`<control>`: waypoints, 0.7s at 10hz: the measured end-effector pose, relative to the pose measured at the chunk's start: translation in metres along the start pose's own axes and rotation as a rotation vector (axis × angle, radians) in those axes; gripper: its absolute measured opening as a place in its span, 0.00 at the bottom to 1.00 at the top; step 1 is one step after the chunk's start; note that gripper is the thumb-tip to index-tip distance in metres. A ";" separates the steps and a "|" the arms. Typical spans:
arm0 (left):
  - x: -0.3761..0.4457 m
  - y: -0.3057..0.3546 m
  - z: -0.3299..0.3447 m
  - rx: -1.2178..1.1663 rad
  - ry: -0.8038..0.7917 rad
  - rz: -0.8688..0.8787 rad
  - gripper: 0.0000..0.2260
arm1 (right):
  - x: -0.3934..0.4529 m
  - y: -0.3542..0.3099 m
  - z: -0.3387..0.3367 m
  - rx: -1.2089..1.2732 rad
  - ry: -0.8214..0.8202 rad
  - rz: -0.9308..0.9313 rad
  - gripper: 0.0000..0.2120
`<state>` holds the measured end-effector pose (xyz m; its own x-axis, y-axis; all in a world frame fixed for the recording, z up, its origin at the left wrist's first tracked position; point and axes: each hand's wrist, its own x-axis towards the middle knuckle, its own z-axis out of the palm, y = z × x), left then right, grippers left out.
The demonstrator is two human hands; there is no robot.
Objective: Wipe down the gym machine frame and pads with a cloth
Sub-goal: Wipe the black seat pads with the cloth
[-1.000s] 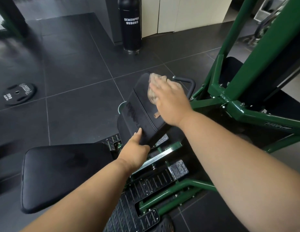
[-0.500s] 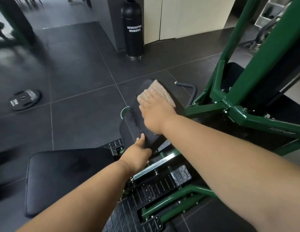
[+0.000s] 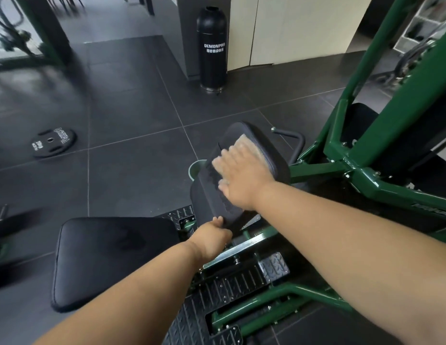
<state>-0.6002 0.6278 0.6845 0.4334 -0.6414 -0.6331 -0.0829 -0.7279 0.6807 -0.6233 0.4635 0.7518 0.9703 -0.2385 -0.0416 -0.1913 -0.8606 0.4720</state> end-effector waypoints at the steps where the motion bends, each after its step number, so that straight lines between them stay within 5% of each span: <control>1: 0.005 -0.004 -0.003 0.038 -0.020 0.003 0.36 | 0.004 0.012 -0.004 0.039 0.018 0.144 0.27; 3: 0.006 -0.009 -0.001 0.005 -0.018 0.029 0.35 | -0.027 -0.009 0.007 0.228 0.079 0.497 0.32; 5: 0.012 -0.012 0.002 0.063 -0.041 0.028 0.33 | -0.048 -0.033 0.019 0.003 -0.039 0.250 0.35; 7: 0.002 -0.020 0.003 0.026 -0.058 0.019 0.34 | 0.021 -0.055 0.029 -0.109 -0.191 -0.030 0.33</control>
<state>-0.6003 0.6405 0.6684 0.3791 -0.6676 -0.6407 -0.1139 -0.7208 0.6837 -0.5971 0.4930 0.6993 0.9277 -0.3030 -0.2181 -0.1354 -0.8174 0.5599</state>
